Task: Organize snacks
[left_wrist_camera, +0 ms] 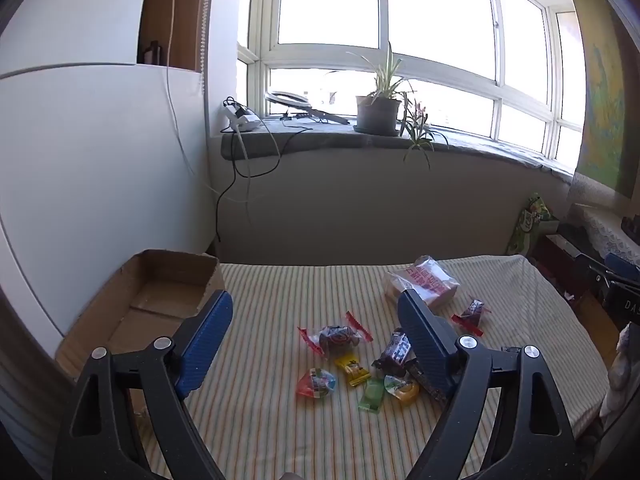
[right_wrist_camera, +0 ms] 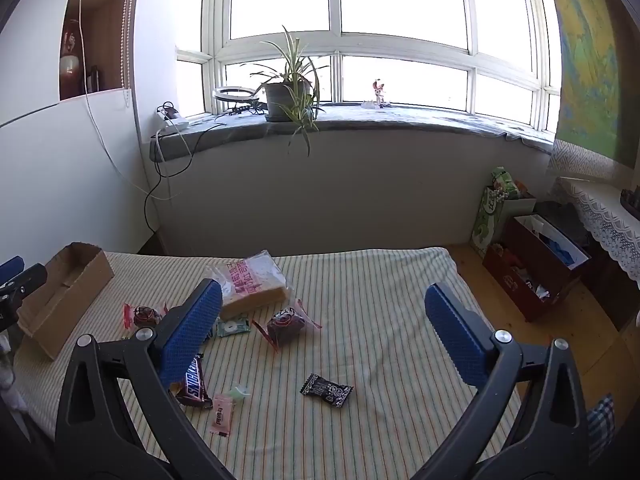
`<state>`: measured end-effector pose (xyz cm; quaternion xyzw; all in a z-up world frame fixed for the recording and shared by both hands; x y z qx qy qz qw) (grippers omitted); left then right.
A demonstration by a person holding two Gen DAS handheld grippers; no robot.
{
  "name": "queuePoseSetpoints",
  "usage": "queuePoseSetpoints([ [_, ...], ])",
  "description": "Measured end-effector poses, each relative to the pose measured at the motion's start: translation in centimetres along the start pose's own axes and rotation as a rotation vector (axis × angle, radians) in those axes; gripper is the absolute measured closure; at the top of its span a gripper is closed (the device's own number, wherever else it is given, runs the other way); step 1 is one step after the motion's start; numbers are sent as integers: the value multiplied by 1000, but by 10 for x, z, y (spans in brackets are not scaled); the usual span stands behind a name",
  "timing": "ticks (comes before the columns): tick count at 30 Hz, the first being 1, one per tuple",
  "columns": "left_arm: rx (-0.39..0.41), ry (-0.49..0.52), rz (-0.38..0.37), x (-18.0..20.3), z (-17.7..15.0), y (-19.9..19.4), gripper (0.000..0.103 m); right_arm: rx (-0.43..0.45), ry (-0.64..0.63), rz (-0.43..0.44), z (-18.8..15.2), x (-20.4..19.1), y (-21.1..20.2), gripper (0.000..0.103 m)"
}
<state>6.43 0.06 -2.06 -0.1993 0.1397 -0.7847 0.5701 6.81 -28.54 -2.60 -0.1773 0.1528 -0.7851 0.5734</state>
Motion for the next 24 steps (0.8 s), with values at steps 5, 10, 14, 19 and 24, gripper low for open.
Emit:
queuePoseSetpoints([
  [5, 3, 0, 2, 1, 2, 0, 19, 11, -15, 2, 0, -3, -1, 0],
  [10, 6, 5, 1, 2, 2, -1, 19, 6, -16, 18, -1, -2, 1, 0],
  [14, 4, 4, 0, 1, 2, 0, 21, 7, -11, 14, 0, 0, 2, 0],
  [19, 3, 1, 1, 1, 3, 1, 21, 21, -16, 10, -1, -2, 3, 0],
  [24, 0, 8, 1, 4, 4, 3, 21, 19, -9, 20, -2, -3, 7, 0],
])
Point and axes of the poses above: each gripper's, at about its wrist camera, not at the fingertips, and y roughly the way its jaws point, x to its right, z to its top, the point moved 6 cm from there along y, roughly the way its jaws point, and after that the axes turned 15 degrees about -z, right-handed, at the moved point
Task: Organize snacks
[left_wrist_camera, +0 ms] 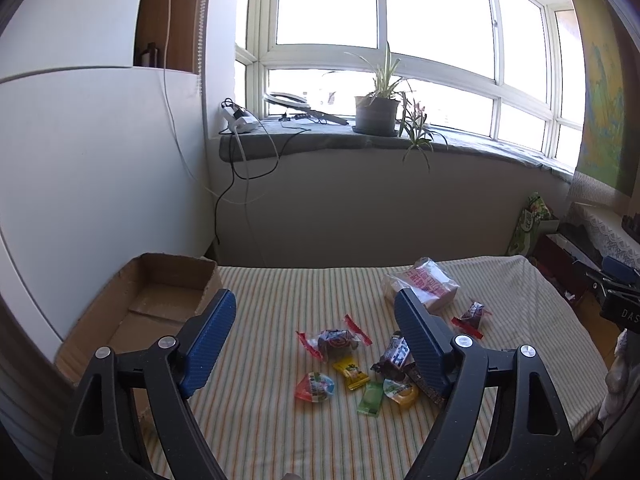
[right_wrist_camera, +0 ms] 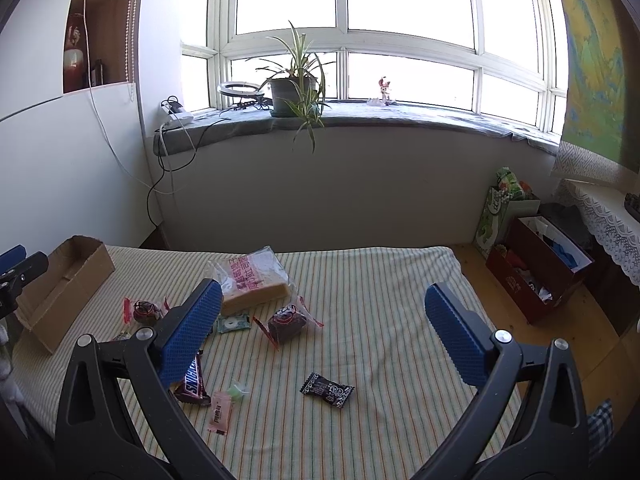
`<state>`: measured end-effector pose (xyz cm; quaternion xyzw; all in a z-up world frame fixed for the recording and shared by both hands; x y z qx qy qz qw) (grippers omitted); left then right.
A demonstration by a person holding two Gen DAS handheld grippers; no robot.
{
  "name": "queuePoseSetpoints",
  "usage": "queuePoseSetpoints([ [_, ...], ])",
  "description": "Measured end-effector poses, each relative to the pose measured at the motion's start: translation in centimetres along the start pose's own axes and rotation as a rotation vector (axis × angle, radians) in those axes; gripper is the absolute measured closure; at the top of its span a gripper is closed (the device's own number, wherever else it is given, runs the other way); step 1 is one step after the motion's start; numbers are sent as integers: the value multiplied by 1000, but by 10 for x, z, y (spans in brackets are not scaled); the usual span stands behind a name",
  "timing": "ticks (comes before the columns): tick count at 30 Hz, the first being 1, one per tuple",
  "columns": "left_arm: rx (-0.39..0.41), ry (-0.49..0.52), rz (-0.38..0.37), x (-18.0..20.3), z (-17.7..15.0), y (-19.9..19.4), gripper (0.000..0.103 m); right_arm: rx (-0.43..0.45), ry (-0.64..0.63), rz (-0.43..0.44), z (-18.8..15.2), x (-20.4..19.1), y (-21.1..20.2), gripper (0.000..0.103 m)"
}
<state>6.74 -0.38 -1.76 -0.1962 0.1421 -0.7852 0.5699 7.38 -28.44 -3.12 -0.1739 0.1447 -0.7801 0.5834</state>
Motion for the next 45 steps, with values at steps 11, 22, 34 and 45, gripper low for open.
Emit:
queuePoseSetpoints([
  [11, 6, 12, -2, 4, 2, 2, 21, -4, 10, 10, -1, 0, 1, 0],
  [22, 5, 2, -6, 1, 3, 8, 21, -32, -12, 23, -4, -5, 8, 0],
  [34, -22, 5, -28, 1, 0, 23, 28, -83, -62, 44, -10, -10, 25, 3],
  [45, -135, -123, -197, 7, -14, 82, 44, -214, -38, 274, -8, -38, 70, 11],
])
Point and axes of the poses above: each gripper's, at about its wrist camera, not at the fingertips, and y roughly the way its jaws point, x to its right, z to its top, the point moved 6 cm from there along y, roughly the way its jaws point, and after that the axes turned 15 degrees about -z, right-handed, at the moved point
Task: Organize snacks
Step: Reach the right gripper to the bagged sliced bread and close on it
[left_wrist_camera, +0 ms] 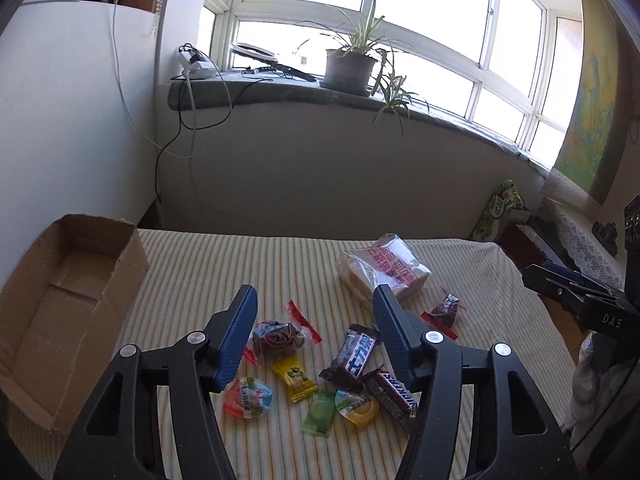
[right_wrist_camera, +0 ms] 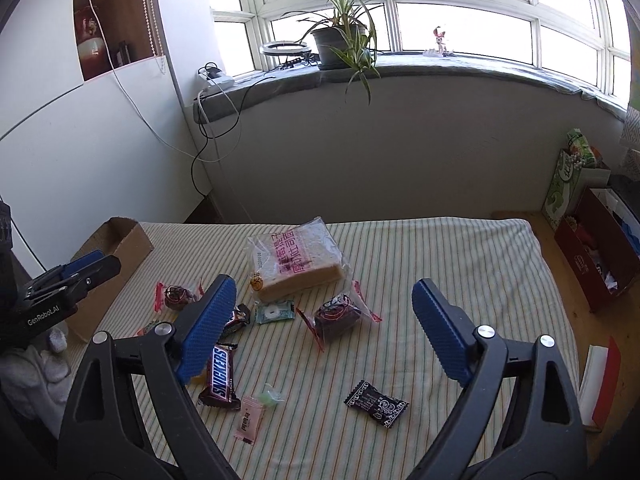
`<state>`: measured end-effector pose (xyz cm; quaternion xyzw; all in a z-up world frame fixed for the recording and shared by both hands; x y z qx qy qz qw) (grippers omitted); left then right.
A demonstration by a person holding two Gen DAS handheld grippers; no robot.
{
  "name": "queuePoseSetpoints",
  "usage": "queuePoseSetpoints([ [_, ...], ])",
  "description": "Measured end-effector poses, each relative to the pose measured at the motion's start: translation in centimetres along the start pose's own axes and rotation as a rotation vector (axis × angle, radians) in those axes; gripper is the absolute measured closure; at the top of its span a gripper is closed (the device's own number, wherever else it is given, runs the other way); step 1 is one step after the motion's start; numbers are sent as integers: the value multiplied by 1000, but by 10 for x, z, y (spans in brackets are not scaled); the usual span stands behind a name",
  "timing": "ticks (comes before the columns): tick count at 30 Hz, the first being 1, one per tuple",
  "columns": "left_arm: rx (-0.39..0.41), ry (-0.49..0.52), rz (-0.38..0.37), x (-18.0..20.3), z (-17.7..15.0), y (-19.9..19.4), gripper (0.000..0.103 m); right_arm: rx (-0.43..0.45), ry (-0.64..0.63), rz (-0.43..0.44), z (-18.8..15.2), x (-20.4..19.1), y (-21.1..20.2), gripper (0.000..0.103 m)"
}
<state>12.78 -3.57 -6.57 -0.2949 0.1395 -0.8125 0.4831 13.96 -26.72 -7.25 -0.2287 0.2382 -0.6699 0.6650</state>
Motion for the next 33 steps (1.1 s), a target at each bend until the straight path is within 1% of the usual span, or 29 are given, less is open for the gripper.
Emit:
queuePoseSetpoints([
  [2, -19, -46, -51, 0, -2, 12, 45, -32, -10, 31, 3, -3, 15, 11],
  [4, -34, -69, -74, 1, -2, 24, 47, -74, -12, 78, 6, -6, 33, 11],
  [6, -50, -85, -89, 2, -2, 36, 47, -118, -19, 98, 8, -8, 53, 11],
  [7, -56, -100, -108, 2, -3, 42, 48, -143, -17, 121, 9, -10, 62, 11],
  [9, -82, -139, -148, 3, -5, 55, 49, -178, -10, 133, 12, -11, 81, 11],
  [10, -92, -149, -164, 4, -5, 61, 52, -199, -5, 149, 13, -12, 91, 13],
  [11, -104, -152, -173, 6, -6, 67, 52, -222, 0, 160, 14, -13, 101, 15],
  [13, -121, -157, -175, 7, -6, 78, 54, -267, 9, 191, 18, -16, 121, 22],
  [18, -177, -172, -200, 10, -7, 106, 57, -339, 18, 208, 23, -19, 162, 24],
  [20, -200, -179, -200, 6, -10, 117, 58, -364, 11, 203, 23, -20, 177, 27],
  [22, -217, -179, -206, 8, -10, 126, 65, -401, 13, 217, 22, -22, 190, 35],
  [24, -233, -174, -203, 10, -10, 133, 66, -435, 19, 223, 19, -23, 202, 36],
  [27, -255, -203, -220, 10, -12, 144, 69, -466, 38, 257, 16, -25, 212, 40],
  [29, -266, -218, -225, 9, -13, 148, 73, -472, 43, 270, 14, -26, 214, 41],
  [33, -266, -207, -224, 11, -12, 147, 73, -477, 46, 283, 13, -26, 212, 45],
])
Point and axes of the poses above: each gripper's, at about its wrist camera, not at the fingertips, and y roughly the way its jaws point, x to its right, z to its top, the point moved 6 cm from there along y, roughly the way its jaws point, and after that the axes turned 15 degrees about -z, right-handed, at the moved point
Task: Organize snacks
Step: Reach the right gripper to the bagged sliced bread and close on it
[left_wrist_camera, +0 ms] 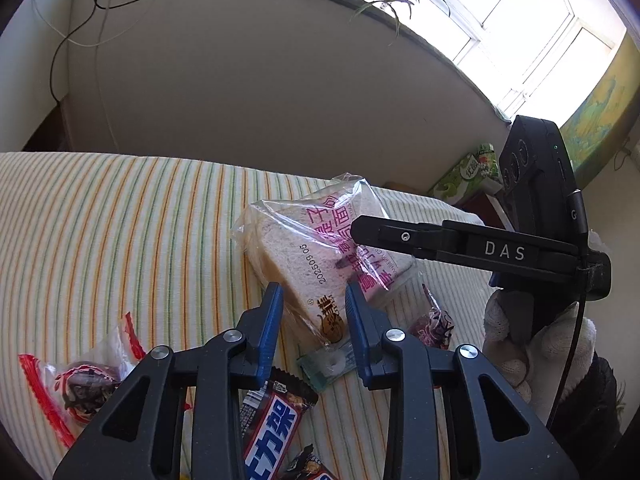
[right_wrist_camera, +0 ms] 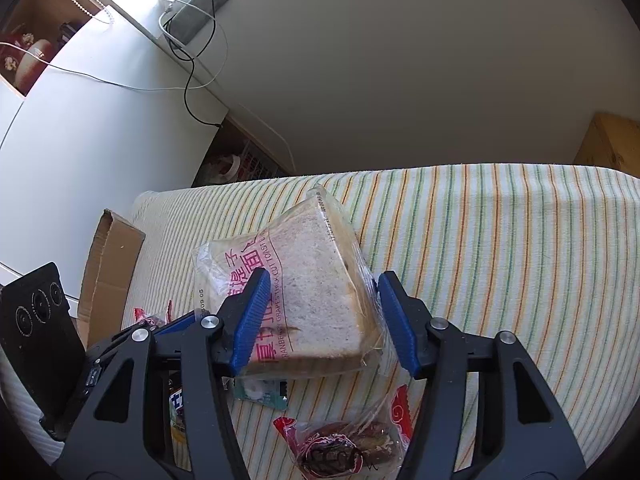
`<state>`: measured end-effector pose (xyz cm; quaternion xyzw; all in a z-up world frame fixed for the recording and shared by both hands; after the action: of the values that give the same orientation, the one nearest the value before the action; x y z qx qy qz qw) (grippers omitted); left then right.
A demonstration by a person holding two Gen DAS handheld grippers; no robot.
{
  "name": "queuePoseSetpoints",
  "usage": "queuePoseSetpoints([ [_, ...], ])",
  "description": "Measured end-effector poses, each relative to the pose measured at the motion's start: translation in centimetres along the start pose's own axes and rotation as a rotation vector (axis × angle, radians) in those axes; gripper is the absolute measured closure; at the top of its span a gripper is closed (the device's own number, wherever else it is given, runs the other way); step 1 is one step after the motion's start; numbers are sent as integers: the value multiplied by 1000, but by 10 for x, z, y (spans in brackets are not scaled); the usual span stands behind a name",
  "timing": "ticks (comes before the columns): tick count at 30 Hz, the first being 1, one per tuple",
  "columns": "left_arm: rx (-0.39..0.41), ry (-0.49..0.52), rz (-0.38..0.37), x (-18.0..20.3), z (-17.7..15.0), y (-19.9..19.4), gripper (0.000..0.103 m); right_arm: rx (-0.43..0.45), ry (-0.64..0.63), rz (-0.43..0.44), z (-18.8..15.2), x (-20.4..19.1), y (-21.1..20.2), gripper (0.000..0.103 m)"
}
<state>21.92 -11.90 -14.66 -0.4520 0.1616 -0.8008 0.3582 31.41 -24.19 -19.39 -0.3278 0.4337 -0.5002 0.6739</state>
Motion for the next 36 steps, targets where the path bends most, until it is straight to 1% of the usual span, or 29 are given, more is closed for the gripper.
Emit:
queuePoseSetpoints([
  [4, 12, 24, 28, 4, 5, 3, 74, -9, 15, 14, -3, -2, -3, 49],
  [7, 18, 52, 39, 11, 6, -2, 74, -3, 11, 5, -5, -4, -7, 49],
  [9, 23, 53, 42, 11, 9, -10, 74, -2, 28, 14, -7, -7, -9, 50],
  [12, 57, 72, 48, 13, 12, -25, 74, 15, 14, 16, -9, -18, -20, 50],
  [14, 72, 85, 38, 19, 10, -38, 74, 25, 1, 12, -10, -27, -28, 51],
  [15, 78, 95, 9, 25, 7, -44, 80, 30, -12, 10, -11, -33, -32, 54],
  [16, 65, 98, -41, 31, 5, -47, 91, 24, -25, 43, -13, -42, -35, 74],
  [17, 68, 114, -41, 37, 3, -51, 91, -2, -30, 110, -16, -54, -38, 75],
  [18, 83, 156, 25, 39, 3, -57, 93, -4, -41, 116, -18, -65, -41, 78],
  [19, 84, 172, 65, 40, 1, -58, 93, 29, -70, 15, -18, -72, -43, 78],
  [20, 79, 142, 34, 39, -2, -61, 93, 67, -112, -83, -18, -79, -42, 78],
  [21, 89, 118, 4, 37, -5, -68, 93, 78, -131, -112, -20, -84, -41, 77],
  [22, 110, 121, 23, 28, -9, -75, 91, 81, -140, -97, -21, -88, -42, 74],
  [23, 125, 125, 53, 23, -11, -81, 90, 74, -138, -74, -21, -90, -42, 73],
  [24, 134, 112, 66, 17, -12, -86, 89, 64, -141, -77, -22, -89, -40, 67],
  [25, 136, 86, 66, 10, -13, -90, 83, 66, -142, -92, -21, -87, -39, 51],
  [26, 148, 64, 71, 3, -12, -93, 78, 71, -147, -92, -20, -86, -38, 43],
  [27, 159, 50, 90, -4, -12, -94, 68, 77, -153, -96, -19, -85, -37, 29],
  [28, 158, 35, 96, -9, -12, -94, 60, 77, -157, -97, -17, -83, -35, 24],
  [29, 151, 16, 97, -12, -10, -93, 52, 63, -160, -84, -17, -82, -31, 23],
  [30, 142, 3, 89, -15, -9, -89, 40, 43, -162, -82, -16, -80, -27, 22],
  [31, 118, 5, 80, -17, -7, -79, 40, 29, -156, -86, -15, -76, -22, 22],
  [33, 58, -1, 63, -22, -8, -61, 40, -17, -141, -61, -16, -69, -11, 22],
  [35, 49, -11, 95, -30, -11, -48, 40, -47, -117, -38, -18, -63, -1, 22],
  [36, 42, -30, 80, -34, -11, -43, 40, -66, -107, -18, -20, -60, 5, 22],
])
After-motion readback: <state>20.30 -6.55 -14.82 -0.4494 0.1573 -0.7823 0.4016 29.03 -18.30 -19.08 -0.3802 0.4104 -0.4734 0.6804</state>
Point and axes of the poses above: each gripper's, at about its wrist camera, not at the fingertips, and y roughly the way its jaws point, x to its right, z to its top, the point moved 6 cm from there along y, roughly the way its jaws point, and after that the axes turned 15 degrees about -z, right-handed, at the moved point
